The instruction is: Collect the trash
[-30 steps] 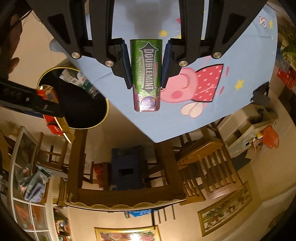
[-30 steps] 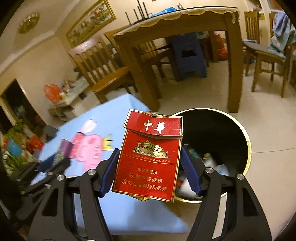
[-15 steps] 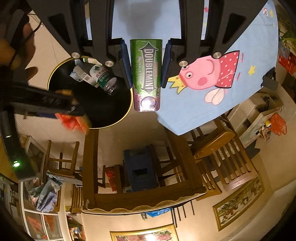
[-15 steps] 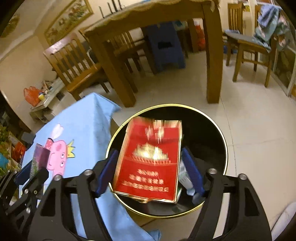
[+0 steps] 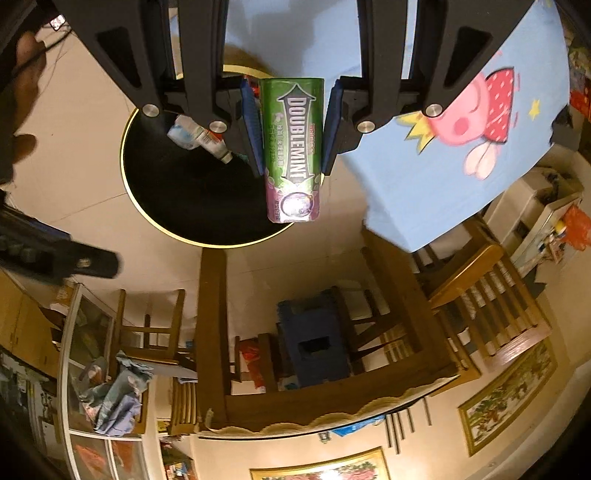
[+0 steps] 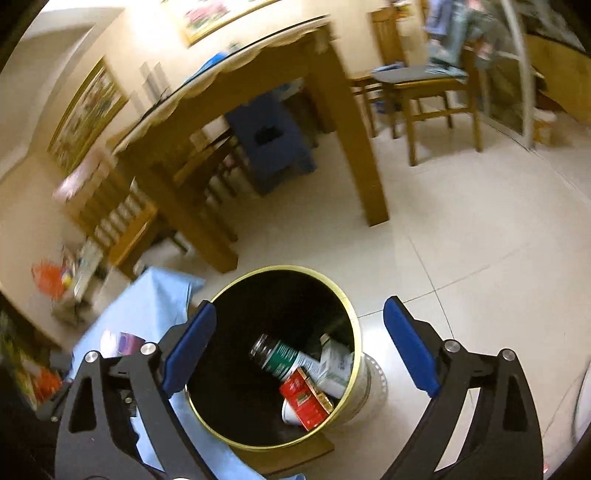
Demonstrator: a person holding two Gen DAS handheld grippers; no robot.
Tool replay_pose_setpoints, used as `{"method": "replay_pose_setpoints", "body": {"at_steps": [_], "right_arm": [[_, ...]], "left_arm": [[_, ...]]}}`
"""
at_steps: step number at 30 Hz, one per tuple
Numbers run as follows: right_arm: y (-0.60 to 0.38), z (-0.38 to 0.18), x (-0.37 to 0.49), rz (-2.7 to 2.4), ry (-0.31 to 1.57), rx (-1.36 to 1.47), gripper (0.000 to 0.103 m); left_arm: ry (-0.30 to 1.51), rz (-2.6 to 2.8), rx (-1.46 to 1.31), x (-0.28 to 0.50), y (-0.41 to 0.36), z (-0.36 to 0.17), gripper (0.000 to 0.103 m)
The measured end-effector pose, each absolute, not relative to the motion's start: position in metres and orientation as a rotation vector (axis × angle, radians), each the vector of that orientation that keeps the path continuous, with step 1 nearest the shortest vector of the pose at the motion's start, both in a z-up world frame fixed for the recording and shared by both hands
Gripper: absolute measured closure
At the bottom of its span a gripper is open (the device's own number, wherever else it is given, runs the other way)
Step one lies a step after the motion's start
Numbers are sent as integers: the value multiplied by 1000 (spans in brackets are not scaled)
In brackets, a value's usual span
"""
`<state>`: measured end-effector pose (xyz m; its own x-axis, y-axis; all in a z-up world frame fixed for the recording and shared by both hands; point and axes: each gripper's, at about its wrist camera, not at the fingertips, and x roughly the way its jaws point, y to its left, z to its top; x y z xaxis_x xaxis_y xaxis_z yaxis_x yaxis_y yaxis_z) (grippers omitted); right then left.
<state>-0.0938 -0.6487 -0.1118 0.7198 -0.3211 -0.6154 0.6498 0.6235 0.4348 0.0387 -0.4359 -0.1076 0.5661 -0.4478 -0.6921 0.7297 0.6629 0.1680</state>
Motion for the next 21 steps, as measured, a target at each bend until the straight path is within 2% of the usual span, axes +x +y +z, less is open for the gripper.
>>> {"method": "replay_pose_setpoints", "body": {"at_steps": [8,10,11,12,19,21], "right_arm": [[-673,-110,-127,-627,465,778,12],[-673,-107,-131,-631,453,780,12],[-673,-105,-132,-632,449,779,12],[-672,-104,-132,-634,448,774,12],[-651,-96,-117,-618,478,692,12],[-638,-94,-106,-595,501,642,12]], "left_arm": [[664,-779,482,49,-476,-110,73],[678,-784,489,52,-480,-115,54],[676,-791,487,52,-481,-117,35],[672,-804,485,51,-480,-119,32],[667,-789,484,44,-448,-118,30],[651,-738,459,41,-422,-111,17]]}}
